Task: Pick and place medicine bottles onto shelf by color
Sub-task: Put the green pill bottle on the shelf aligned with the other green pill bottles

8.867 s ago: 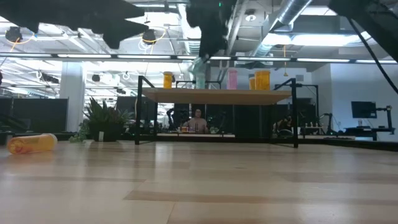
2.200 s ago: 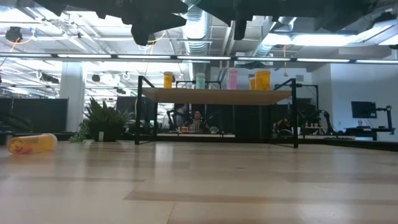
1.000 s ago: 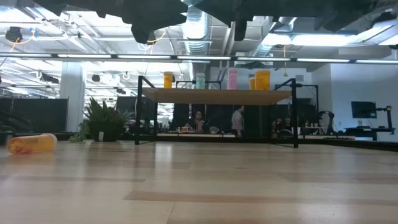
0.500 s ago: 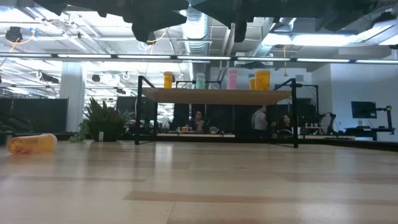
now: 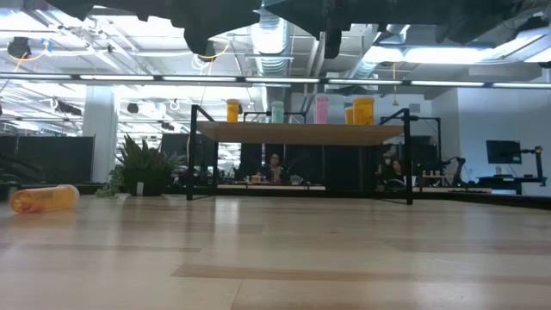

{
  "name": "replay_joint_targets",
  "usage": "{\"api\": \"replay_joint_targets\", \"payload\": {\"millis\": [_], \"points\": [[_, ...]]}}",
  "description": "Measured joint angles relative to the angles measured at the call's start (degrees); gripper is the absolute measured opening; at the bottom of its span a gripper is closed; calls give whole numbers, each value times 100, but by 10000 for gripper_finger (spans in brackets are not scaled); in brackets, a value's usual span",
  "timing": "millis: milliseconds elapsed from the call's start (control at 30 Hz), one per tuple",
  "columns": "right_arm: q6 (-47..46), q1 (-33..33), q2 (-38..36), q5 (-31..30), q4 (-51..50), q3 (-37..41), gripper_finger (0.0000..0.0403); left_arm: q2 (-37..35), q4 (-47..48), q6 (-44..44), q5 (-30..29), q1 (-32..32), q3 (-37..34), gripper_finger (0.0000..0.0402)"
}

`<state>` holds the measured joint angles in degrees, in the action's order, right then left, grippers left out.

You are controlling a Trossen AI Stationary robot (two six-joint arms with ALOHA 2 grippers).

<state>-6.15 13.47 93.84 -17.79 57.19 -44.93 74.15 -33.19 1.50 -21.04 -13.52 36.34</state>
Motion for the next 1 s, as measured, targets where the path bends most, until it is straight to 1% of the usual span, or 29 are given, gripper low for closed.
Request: {"api": "replay_joint_targets", "payload": {"millis": [333,567,700,800,867,1000], "points": [[5,3,0,8,-3,0,138,0,-15,4,240,0,0,69],[13,3,7,10,237,2,141,0,-191,55,260,2,7,71],[15,3,2,28,499,2,142,105,-667,-44,263,-2,7,69],[32,-1,-6,279,701,2,147,295,-1161,-110,283,-15,9,68],[49,-1,9,362,797,11,153,409,-1337,-144,318,-15,9,69],[56,-1,7,427,885,9,172,862,-2095,-140,414,-15,7,69]]}}
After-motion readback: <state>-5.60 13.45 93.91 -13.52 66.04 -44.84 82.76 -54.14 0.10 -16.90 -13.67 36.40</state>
